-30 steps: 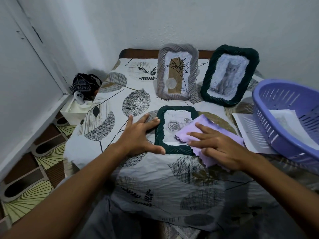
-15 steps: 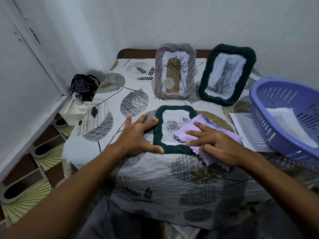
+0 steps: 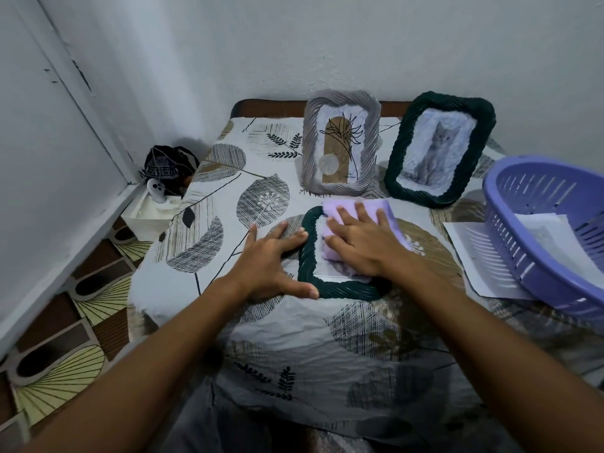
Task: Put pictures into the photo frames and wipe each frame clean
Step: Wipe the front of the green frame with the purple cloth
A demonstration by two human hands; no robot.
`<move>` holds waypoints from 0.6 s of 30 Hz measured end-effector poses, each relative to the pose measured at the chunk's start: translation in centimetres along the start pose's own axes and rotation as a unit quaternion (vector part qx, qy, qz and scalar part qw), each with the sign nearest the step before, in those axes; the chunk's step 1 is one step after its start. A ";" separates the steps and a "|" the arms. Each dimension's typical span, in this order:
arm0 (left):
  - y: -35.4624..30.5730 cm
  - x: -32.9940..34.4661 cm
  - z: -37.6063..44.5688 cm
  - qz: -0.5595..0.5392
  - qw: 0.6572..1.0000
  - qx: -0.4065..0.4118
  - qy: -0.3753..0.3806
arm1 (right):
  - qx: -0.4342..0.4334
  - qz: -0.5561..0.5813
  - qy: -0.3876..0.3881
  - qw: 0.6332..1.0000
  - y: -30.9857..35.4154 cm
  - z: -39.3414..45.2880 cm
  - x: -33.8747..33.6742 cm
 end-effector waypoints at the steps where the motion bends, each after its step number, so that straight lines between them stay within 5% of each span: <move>1: 0.1 0.0 0.0 0.001 1.000 0.001 -0.001 | -0.016 0.009 -0.002 1.000 1.0 0.2 0.0; 9: 0.3 0.2 0.0 -0.004 1.000 -0.007 0.003 | -0.045 -0.029 -0.046 0.997 -0.2 -5.7 -1.5; 13: 0.2 0.0 0.0 -0.008 1.000 -0.003 0.004 | 0.000 -0.050 -0.035 0.998 -1.6 -2.2 -1.3; 18: 0.1 0.0 -0.1 -0.009 1.000 -0.008 0.000 | -0.056 0.002 -0.032 0.998 1.7 -0.6 -0.4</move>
Point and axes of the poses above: each hand's wrist, its own z-axis towards the middle knuckle, its own x-axis out of the palm, y = z × x, the point moved 10 cm from there along z, towards the middle knuckle, and after that the axes turned 12 degrees about -z, right-handed, at the moved point
